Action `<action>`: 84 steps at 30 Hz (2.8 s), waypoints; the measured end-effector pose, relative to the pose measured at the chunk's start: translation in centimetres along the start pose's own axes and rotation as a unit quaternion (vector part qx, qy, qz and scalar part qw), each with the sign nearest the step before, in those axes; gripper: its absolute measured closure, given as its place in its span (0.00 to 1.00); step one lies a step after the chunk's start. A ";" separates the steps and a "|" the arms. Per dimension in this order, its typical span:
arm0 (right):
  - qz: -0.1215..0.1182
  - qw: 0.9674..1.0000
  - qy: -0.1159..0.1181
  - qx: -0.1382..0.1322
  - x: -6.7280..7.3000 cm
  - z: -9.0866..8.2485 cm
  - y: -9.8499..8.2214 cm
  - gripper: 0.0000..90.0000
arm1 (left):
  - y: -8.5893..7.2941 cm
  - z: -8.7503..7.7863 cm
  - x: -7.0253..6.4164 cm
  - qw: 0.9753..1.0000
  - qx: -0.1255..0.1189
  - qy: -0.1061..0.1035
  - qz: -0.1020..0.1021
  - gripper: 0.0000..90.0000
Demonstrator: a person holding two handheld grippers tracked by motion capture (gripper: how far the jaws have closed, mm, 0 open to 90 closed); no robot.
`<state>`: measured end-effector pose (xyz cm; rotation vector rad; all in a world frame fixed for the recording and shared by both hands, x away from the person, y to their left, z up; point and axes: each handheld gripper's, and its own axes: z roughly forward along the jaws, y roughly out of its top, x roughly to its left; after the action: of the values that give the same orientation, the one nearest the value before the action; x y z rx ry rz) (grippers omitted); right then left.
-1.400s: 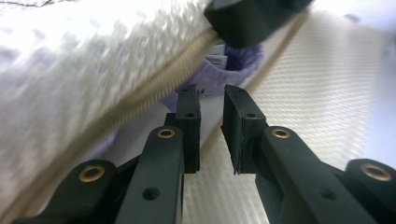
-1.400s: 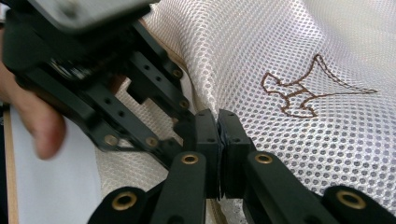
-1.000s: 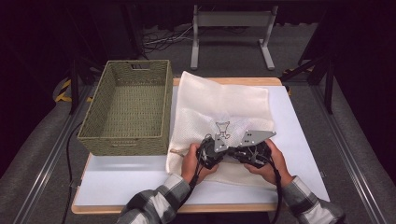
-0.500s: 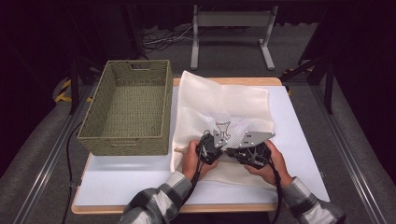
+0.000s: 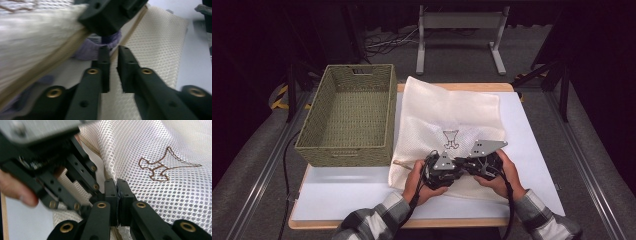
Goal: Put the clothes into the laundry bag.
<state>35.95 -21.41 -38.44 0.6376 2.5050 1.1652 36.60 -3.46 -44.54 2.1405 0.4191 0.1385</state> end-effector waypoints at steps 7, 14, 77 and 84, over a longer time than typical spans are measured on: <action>-0.001 1.000 0.001 0.000 -0.1 0.0 -0.1 0.98 | 0.8 1.5 0.5 0.999 0.021 0.036 -0.006 1.00; 0.003 1.000 0.002 0.003 -0.1 0.0 -0.1 0.98 | 1.2 2.1 1.3 0.997 0.038 0.065 -0.001 1.00; -0.014 1.000 0.015 0.009 0.6 0.2 -0.2 0.98 | -10.3 -14.5 4.4 0.982 0.062 0.109 -0.141 0.80; -0.016 1.000 0.010 0.014 0.6 0.3 -0.3 0.98 | -10.0 -14.7 4.1 0.984 0.063 0.108 -0.126 0.95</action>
<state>35.49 -21.08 -38.97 0.5934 2.5415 1.1332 34.27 14.67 -44.58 2.1814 0.8406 0.2057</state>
